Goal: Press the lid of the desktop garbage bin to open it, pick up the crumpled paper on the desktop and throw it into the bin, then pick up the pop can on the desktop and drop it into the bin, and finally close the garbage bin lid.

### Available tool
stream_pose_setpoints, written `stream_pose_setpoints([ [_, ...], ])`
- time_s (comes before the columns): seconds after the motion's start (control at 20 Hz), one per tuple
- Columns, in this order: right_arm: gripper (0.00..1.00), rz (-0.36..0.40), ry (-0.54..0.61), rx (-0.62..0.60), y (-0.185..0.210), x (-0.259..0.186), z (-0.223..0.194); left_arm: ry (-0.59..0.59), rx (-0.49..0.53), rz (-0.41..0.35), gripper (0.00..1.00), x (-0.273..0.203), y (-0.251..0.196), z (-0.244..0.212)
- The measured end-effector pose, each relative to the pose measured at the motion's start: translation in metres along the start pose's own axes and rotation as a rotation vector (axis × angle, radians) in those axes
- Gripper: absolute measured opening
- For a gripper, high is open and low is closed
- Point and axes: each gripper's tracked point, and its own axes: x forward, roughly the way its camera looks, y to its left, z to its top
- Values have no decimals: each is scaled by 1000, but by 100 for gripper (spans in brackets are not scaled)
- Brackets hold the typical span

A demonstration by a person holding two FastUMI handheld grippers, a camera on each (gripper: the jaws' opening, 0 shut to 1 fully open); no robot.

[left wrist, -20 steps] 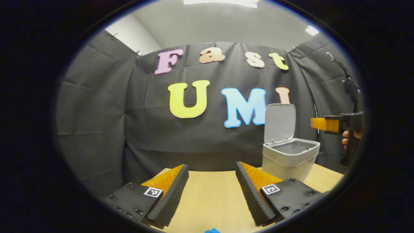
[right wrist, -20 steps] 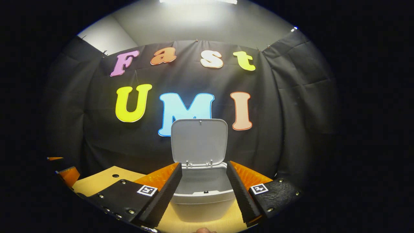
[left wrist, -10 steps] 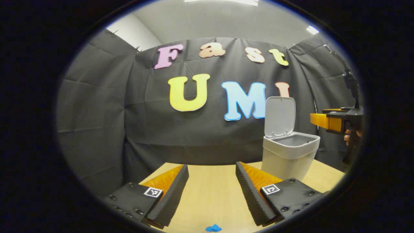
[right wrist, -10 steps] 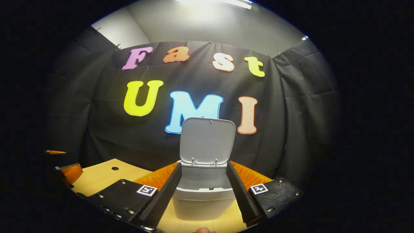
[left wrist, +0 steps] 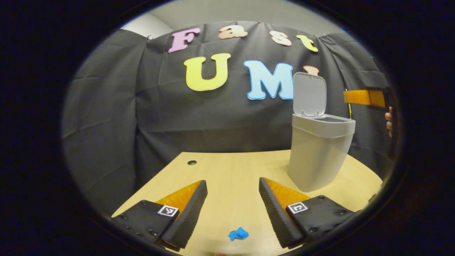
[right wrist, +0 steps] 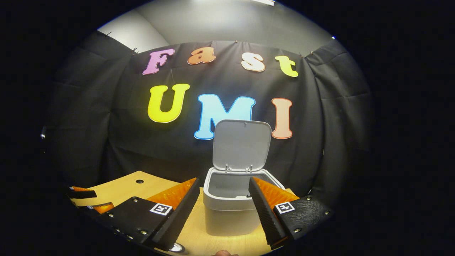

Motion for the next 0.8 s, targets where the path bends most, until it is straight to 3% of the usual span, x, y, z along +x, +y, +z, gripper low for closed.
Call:
stream_pose_setpoints([
  [0.1,90,2,-5,-4,2,-2,1,33,5,-3,100,2,2,-20],
  [0.15,90,2,-7,-5,2,-3,1,49,7,-6,96,2,3,-29],
  [0.8,90,-22,84,11,14,-16,-23,274,35,-71,100,13,5,-140],
])
